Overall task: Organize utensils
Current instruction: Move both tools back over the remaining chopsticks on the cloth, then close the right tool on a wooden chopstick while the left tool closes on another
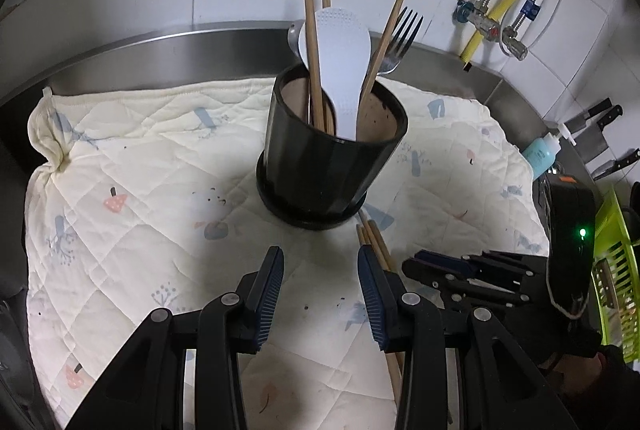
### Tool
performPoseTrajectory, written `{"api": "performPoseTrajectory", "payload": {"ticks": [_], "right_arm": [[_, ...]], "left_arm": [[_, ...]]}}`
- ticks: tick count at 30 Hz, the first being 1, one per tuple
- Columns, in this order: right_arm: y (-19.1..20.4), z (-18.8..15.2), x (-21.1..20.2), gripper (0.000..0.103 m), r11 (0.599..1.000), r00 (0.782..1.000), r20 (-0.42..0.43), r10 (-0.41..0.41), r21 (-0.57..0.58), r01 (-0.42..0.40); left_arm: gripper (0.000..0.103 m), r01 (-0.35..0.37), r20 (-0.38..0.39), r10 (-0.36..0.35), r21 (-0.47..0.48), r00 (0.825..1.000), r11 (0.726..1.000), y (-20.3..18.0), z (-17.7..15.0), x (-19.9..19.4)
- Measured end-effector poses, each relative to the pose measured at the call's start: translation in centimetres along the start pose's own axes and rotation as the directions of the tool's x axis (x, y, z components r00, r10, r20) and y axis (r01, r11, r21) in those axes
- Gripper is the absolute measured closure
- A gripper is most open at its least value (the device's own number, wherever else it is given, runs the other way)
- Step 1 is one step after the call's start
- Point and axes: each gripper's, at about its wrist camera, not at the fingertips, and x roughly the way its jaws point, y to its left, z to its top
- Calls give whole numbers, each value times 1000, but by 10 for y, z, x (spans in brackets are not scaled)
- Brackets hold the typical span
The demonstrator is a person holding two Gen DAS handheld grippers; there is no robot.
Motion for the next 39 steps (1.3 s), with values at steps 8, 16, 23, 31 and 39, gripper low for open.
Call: {"api": "performPoseTrajectory", "payload": {"ticks": [8,16,23,31,39], "right_arm": [[2,4,16,88,1000,1000,-17,-13,13,13],[9,8,22,88,998,998,-7,-58,-11,58],[13,13,27,89,997,997,-15,-75,-16,75],[21,17,37,90,993,994,-10,-112,-39,112],[18,21,39,93,990,990,-17,-137,-41,136]], "left_arm": [[61,3,-18,-3,0,1000,1000,6,-3,6],[61,11,-34,-11,2,999,1000,10,-5,12],[61,18,-46,-18,0,999,1000,11,-6,18],[61,26,-51,-25,11,998,1000,10,-5,21],[62,60,-80,-58,24,995,998,2,-9,33]]}}
